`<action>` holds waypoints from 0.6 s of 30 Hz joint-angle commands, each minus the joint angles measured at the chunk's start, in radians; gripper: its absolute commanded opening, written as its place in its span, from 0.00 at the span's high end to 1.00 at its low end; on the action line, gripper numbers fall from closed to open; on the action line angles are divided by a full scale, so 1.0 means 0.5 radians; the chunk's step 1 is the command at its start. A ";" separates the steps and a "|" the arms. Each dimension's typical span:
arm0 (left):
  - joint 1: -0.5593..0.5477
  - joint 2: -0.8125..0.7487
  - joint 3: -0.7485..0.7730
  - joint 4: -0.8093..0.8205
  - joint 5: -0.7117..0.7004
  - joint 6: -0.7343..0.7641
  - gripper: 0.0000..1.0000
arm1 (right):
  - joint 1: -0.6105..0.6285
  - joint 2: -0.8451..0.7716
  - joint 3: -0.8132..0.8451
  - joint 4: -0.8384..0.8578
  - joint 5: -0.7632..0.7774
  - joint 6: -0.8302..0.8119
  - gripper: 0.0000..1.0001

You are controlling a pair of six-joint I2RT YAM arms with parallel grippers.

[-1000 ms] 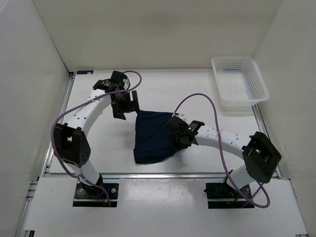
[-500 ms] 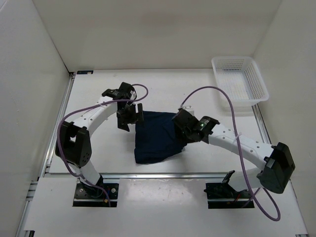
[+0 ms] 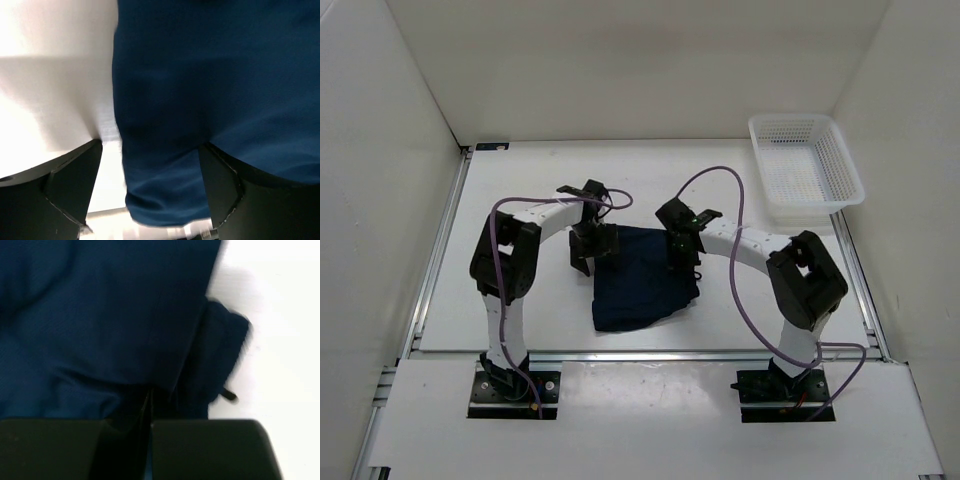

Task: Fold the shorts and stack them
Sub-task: Fold the shorts

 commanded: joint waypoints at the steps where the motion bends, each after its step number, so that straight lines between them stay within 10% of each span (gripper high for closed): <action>1: -0.003 0.086 0.118 0.126 -0.065 0.044 0.11 | 0.008 0.140 -0.028 0.144 -0.052 -0.039 1.00; 13: 0.034 0.379 0.850 -0.156 -0.148 0.124 0.12 | -0.179 0.352 0.465 0.016 0.059 -0.131 1.00; 14: 0.052 0.342 0.881 -0.183 -0.166 0.142 0.12 | -0.179 0.303 0.493 -0.009 0.080 -0.131 0.95; 18: 0.098 0.078 1.013 -0.328 -0.237 0.161 0.11 | -0.179 -0.061 0.591 -0.156 0.197 -0.177 0.21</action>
